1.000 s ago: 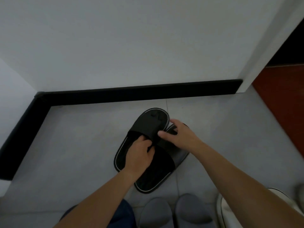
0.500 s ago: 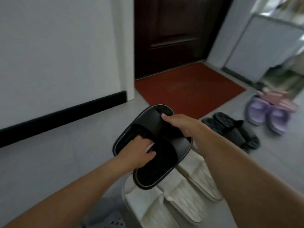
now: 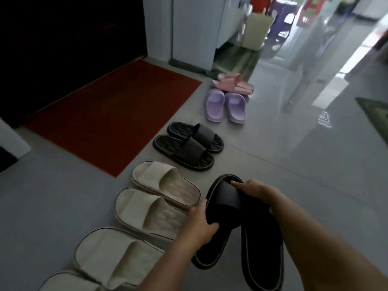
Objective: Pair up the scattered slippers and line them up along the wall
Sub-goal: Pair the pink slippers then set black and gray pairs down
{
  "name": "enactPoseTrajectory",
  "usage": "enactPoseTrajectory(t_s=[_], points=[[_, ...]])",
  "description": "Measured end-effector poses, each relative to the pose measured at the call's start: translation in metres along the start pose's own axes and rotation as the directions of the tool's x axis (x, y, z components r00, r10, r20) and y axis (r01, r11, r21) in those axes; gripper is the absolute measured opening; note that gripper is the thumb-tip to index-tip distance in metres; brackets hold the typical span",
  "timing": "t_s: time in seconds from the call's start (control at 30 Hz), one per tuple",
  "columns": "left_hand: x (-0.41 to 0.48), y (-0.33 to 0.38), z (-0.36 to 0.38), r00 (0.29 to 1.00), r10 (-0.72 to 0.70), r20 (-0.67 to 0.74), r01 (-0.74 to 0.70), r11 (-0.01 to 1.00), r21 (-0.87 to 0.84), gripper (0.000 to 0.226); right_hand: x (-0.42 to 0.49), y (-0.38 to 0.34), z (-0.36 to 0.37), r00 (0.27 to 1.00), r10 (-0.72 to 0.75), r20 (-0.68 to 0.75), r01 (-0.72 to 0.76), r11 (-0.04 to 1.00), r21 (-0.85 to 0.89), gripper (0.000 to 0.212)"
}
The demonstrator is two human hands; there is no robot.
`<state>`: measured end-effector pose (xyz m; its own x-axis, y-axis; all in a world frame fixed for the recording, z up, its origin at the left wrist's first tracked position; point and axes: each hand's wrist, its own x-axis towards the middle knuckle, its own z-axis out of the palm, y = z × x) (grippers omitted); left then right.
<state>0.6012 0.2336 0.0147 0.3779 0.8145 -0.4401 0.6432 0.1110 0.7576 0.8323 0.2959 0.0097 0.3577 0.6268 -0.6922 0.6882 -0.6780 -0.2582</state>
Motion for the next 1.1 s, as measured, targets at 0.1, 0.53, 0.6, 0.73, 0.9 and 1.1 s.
enactPoseTrajectory(t_s=[0.1,0.53,0.6,0.73,0.9,1.1], points=[[0.006,-0.012,0.052,0.995,-0.083,-0.064,0.081,0.996,-0.03,0.062,0.02,0.035,0.014,1.0,-0.007,-0.006,0.007,0.999,0.051,0.055],[0.037,-0.04,0.081,0.995,-0.103,0.016,0.103,0.995,0.009,0.054,0.055,-0.026,0.043,0.789,-0.172,-0.59,0.396,0.876,0.274,0.04],[0.022,-0.052,0.057,0.991,-0.103,-0.082,0.094,0.99,-0.106,0.037,0.04,-0.083,0.077,0.781,-0.345,-0.521,0.551,0.774,0.312,0.037],[-0.03,-0.1,-0.035,0.891,-0.223,-0.396,0.096,0.944,-0.317,0.027,-0.027,-0.196,0.171,0.65,-0.708,-0.276,0.749,0.533,0.395,0.032],[-0.164,-0.171,-0.141,0.662,-0.456,-0.595,0.249,0.882,-0.4,0.025,-0.144,-0.265,0.288,0.357,-0.932,0.06,0.781,0.333,0.529,0.029],[-0.347,-0.218,-0.124,0.604,-0.574,-0.553,0.441,0.819,-0.369,0.02,-0.25,-0.23,0.376,-0.022,-0.9,0.436,0.879,0.191,0.437,0.03]])
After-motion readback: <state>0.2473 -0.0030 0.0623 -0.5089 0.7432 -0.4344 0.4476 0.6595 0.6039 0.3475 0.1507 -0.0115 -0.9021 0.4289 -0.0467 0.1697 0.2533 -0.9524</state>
